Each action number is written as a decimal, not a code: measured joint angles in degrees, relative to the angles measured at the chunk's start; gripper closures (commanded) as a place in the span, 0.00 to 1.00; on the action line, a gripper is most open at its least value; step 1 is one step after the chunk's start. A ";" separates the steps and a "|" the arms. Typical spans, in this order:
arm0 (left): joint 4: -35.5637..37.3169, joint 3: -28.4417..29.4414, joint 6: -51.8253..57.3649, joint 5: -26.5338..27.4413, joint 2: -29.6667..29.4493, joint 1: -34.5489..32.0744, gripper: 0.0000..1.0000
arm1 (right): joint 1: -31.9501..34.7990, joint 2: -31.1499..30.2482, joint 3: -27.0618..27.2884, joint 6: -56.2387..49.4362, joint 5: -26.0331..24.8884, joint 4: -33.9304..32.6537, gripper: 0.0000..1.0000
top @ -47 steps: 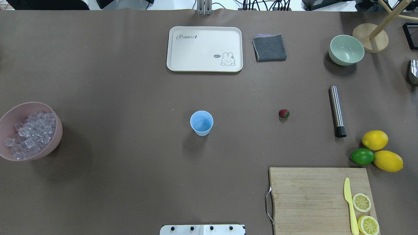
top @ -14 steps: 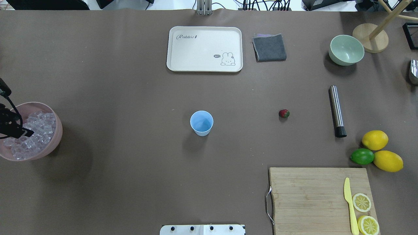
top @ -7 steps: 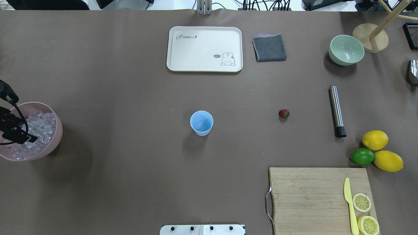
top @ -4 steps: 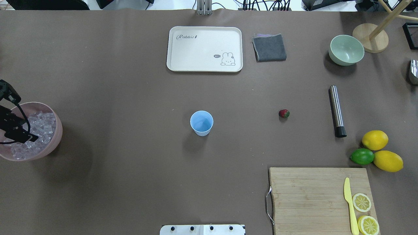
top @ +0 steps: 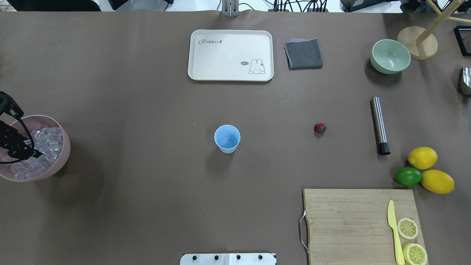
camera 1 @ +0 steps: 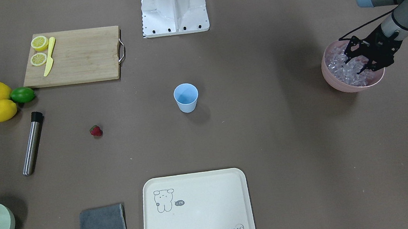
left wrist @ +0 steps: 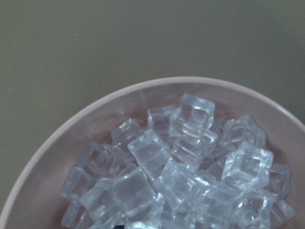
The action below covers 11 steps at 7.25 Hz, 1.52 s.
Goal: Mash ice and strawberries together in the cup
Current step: 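Close the left gripper on ice cubes in the pink bowl, then lift the ice and carry it over the light-blue cup with left gripper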
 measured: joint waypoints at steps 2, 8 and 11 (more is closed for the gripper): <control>0.03 -0.35 -0.06 -0.28 0.01 -0.18 1.00 | -0.02 0.64 -0.22 0.00 -0.04 0.00 0.00; 0.59 -0.82 -0.07 -4.09 -1.70 -4.97 1.00 | -0.10 1.30 -0.47 0.41 0.23 -0.11 0.00; 0.65 -0.81 -0.33 -10.32 -4.64 -9.56 1.00 | -0.23 1.13 -0.58 1.58 0.61 -0.09 0.00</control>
